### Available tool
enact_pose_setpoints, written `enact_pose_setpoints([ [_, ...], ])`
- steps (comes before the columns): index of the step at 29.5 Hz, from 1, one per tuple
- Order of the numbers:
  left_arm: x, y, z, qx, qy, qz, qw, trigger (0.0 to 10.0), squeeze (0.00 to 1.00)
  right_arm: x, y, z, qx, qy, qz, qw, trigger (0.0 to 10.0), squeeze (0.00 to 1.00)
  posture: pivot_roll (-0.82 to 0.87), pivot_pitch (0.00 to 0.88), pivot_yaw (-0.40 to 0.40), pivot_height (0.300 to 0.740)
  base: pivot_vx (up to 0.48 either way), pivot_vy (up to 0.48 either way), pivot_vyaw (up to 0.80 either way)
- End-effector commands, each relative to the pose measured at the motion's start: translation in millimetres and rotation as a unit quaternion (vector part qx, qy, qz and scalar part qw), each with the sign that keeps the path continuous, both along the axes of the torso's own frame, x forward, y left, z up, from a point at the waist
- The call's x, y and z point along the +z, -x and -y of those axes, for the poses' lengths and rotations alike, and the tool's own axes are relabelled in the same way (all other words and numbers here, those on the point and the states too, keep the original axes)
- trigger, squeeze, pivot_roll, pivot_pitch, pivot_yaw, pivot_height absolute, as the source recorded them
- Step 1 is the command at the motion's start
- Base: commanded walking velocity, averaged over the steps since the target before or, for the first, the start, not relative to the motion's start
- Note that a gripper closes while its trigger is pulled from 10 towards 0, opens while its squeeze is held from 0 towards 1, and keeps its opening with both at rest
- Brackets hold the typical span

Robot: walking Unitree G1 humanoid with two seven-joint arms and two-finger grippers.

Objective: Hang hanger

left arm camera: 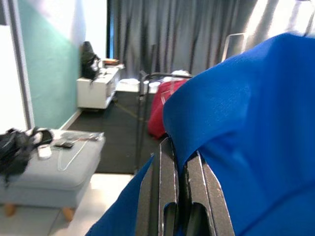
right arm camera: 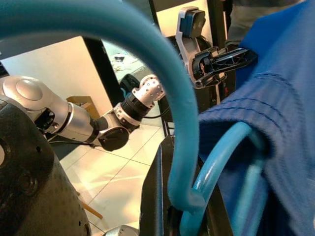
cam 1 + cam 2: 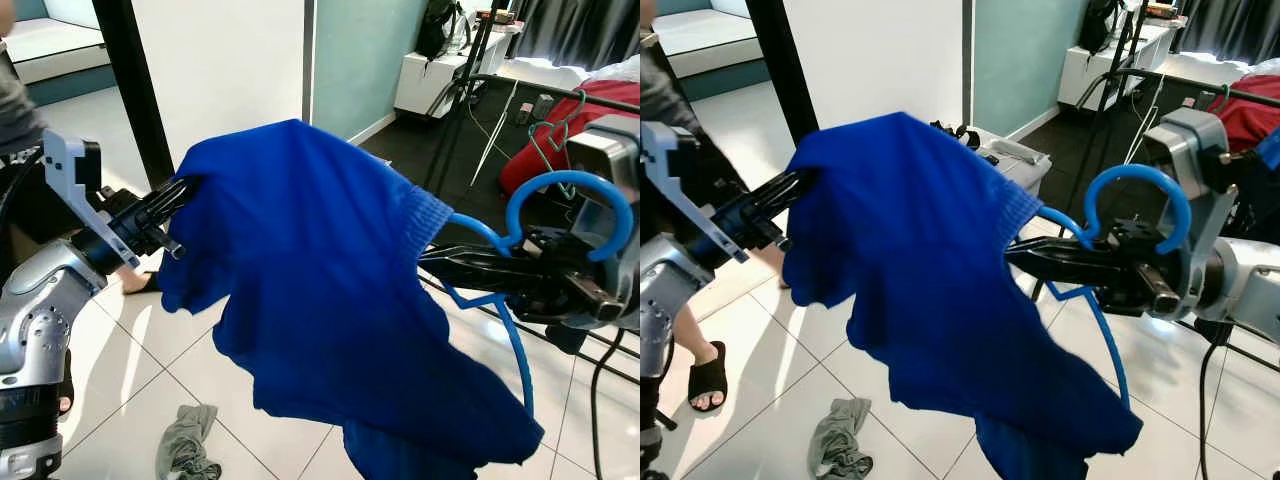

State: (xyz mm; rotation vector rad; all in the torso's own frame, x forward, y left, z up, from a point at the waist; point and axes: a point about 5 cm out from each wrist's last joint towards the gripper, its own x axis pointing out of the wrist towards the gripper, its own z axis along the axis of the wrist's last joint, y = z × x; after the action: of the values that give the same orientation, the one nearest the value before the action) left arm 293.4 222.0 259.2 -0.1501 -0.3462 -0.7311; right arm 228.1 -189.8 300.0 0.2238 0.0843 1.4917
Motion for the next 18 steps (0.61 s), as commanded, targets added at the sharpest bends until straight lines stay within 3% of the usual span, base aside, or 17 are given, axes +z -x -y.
enact_pose_setpoints([
  [1, -4.2, 2.6, 0.4, -0.010, 0.006, -0.007, 1.000, 0.0, 0.00, 0.7, -0.7, 1.5, -0.003, 0.005, 0.007, 1.000, 10.0, 0.00, -0.10, 0.000, -0.028, 0.740, 0.000, 0.000, 0.00],
  [9, -15.0, 8.8, -1.5, -0.031, 0.003, -0.032, 0.999, 0.0, 0.00, 0.8, -2.6, 0.9, 0.001, 0.008, 0.012, 1.000, 10.0, 0.00, -0.10, 0.000, -0.032, 0.740, 0.000, 0.000, 0.00],
  [12, -41.0, 14.5, 1.7, -0.044, -0.060, -0.088, 0.993, 0.0, 0.00, 4.2, -1.1, -2.5, 0.016, 0.004, 0.018, 1.000, 10.0, 0.00, -0.10, 0.000, -0.033, 0.740, 0.000, 0.000, 0.00],
  [13, -51.8, 18.0, 5.6, -0.056, -0.096, -0.110, 0.988, 9.0, 0.00, 5.1, -0.5, -4.7, 0.024, 0.003, 0.020, 1.000, 10.0, 0.00, -0.10, 0.000, -0.034, 0.740, 0.000, 0.000, 0.00],
  [14, -58.3, 20.6, 8.4, -0.065, -0.118, -0.122, 0.983, 9.0, 0.00, 5.6, -0.2, -6.0, 0.029, 0.003, 0.021, 0.999, 10.0, 0.00, -0.10, 0.000, -0.034, 0.740, 0.000, 0.000, 0.00],
  [15, -61.4, 22.1, 10.0, -0.070, -0.129, -0.128, 0.981, 10.0, 0.00, 5.8, 0.0, -6.6, 0.031, 0.003, 0.021, 0.999, 10.0, 0.00, -0.10, 0.000, -0.034, 0.740, 0.000, 0.000, 0.00],
  [17, -63.3, 22.6, 12.5, -0.073, -0.132, -0.133, 0.980, 10.0, 0.00, 6.0, -0.1, -7.9, 0.035, 0.003, 0.022, 0.999, 10.0, 0.00, -0.10, 0.000, -0.035, 0.740, 0.000, 0.000, 0.00],
  [18, -62.1, 23.0, 15.7, -0.081, -0.125, -0.135, 0.980, 10.0, 0.91, 5.8, -0.4, -9.9, 0.040, 0.003, 0.022, 0.999, 10.0, 0.00, -0.10, 0.000, -0.036, 0.740, 0.000, 0.000, 0.00],
])
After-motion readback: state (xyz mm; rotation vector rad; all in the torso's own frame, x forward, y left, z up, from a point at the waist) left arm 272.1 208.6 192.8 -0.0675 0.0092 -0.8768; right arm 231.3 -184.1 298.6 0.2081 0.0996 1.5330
